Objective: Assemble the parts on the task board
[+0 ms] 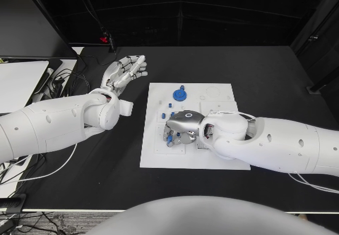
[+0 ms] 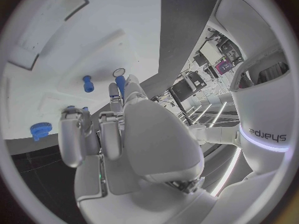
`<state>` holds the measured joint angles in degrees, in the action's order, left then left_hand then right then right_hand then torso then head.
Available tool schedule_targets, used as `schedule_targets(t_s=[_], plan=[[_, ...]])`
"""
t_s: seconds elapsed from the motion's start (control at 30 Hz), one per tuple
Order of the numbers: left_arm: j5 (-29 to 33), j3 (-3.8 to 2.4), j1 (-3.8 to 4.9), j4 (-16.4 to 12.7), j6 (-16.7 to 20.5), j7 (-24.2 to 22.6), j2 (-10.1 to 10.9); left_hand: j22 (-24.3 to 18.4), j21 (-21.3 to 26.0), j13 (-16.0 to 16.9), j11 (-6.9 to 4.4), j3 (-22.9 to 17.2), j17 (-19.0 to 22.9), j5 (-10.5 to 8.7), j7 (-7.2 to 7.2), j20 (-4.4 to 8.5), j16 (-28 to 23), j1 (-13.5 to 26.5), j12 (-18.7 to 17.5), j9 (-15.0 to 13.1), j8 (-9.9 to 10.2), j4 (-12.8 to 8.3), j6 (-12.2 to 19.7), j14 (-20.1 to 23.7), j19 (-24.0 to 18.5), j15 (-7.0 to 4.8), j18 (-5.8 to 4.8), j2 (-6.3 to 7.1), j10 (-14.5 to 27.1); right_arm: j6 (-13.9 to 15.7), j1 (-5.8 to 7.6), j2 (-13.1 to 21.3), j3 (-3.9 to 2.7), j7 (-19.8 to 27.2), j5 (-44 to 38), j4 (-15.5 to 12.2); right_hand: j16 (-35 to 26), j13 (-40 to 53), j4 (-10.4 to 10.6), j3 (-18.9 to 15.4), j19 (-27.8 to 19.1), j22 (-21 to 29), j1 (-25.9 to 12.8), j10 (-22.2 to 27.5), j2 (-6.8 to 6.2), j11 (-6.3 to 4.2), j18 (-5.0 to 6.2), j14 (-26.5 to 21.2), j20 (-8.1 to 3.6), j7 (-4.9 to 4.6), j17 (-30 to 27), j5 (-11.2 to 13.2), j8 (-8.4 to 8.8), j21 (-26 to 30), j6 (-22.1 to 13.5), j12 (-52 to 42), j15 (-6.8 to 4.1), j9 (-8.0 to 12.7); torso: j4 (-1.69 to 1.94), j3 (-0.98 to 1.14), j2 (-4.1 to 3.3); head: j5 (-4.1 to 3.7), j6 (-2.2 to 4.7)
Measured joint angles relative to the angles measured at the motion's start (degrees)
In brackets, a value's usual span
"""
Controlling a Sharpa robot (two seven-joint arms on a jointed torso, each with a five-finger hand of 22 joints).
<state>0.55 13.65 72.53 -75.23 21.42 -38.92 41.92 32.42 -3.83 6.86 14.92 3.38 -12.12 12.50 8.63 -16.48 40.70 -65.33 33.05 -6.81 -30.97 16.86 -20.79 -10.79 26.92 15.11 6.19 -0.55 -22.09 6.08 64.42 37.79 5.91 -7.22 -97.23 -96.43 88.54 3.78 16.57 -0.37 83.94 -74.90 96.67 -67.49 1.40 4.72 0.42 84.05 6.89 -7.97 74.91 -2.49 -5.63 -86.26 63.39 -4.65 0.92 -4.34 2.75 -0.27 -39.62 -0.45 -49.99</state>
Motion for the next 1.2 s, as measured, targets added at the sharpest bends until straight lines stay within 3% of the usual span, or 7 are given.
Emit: schedule_targets(t_s=[0.37, 1.2], plan=[[0.0, 0.00, 0.00, 0.0, 0.0, 0.0, 0.0, -0.1, 0.0, -0.1, 0.21, 0.2, 0.2, 0.00, -0.21, 0.00, 0.4, -0.3, 0.3, 0.1, -0.4, -0.2, 0.2, 0.0, 0.0, 0.00, 0.00, -0.30, 0.2, 0.9, -0.04, -0.1, 0.00, 0.5, 0.0, -0.2, 0.0, -0.1, 0.0, 0.0, 0.0, 0.0, 0.0, -0.2, -0.01, 0.19, 0.00, 0.0, 0.00, 0.00, 0.0, 0.0, 0.04, 0.0, 0.0, 0.0, 0.00, 0.0, 0.00, 0.01, 0.00, 0.05, 0.00], [0.0, 0.00, -0.01, 0.1, -0.1, 0.0, -0.1, 0.0, 0.0, -0.2, 0.20, 0.2, 0.3, 0.00, -0.21, 0.00, 0.4, -0.3, 0.3, 0.1, -0.4, -0.2, 0.2, 0.0, 0.0, 0.00, 0.00, -0.30, 0.2, -2.8, -0.70, -0.2, -0.05, -2.4, -0.7, -0.8, 0.0, -0.2, 0.0, 0.0, 0.0, 0.0, 0.0, -0.2, -0.01, 0.19, 0.00, 0.0, 0.00, 0.01, 0.0, 0.0, 0.17, 0.0, 0.0, 0.0, 0.00, 0.1, 0.02, 0.01, 0.00, -0.01, 0.00]])
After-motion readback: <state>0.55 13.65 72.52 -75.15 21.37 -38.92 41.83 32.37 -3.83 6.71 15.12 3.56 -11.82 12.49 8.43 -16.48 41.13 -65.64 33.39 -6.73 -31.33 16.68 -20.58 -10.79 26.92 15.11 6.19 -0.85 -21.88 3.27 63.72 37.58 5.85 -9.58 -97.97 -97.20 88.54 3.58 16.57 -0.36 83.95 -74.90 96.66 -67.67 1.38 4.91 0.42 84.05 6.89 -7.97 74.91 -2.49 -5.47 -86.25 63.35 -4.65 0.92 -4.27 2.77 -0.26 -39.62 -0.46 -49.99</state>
